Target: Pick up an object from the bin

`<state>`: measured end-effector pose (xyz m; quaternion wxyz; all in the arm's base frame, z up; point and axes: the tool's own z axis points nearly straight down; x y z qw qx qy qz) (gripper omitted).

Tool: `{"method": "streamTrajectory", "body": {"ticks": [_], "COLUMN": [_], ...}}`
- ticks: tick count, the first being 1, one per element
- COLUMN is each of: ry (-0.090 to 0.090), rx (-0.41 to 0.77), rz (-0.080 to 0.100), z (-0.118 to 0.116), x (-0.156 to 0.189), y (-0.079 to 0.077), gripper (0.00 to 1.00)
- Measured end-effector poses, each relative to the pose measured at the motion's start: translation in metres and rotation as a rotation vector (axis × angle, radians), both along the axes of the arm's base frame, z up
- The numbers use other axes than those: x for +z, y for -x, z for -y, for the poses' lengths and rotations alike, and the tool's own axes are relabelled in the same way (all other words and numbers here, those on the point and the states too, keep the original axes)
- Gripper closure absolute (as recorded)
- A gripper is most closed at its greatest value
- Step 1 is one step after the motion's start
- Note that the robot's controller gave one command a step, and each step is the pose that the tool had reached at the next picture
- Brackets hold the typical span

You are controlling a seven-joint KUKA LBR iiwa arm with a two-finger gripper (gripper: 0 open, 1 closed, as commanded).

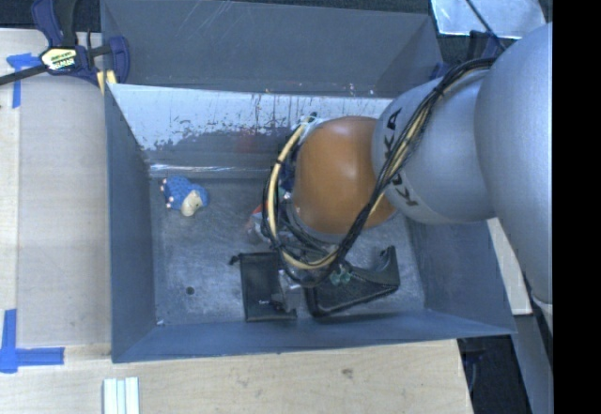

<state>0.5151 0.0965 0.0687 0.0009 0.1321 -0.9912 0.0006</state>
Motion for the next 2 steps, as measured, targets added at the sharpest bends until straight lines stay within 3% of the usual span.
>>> {"method": "streamTrajectory", "body": {"ticks": [1,2], "ry": [-0.002,-0.004], "rx": [0.000,-0.014], "rz": [0.004,0.014], "z": [-0.002,-0.013], "x": [0.002,0.141], "y": [-0.001,-0.019], "gripper": [1.00,1.00]}}
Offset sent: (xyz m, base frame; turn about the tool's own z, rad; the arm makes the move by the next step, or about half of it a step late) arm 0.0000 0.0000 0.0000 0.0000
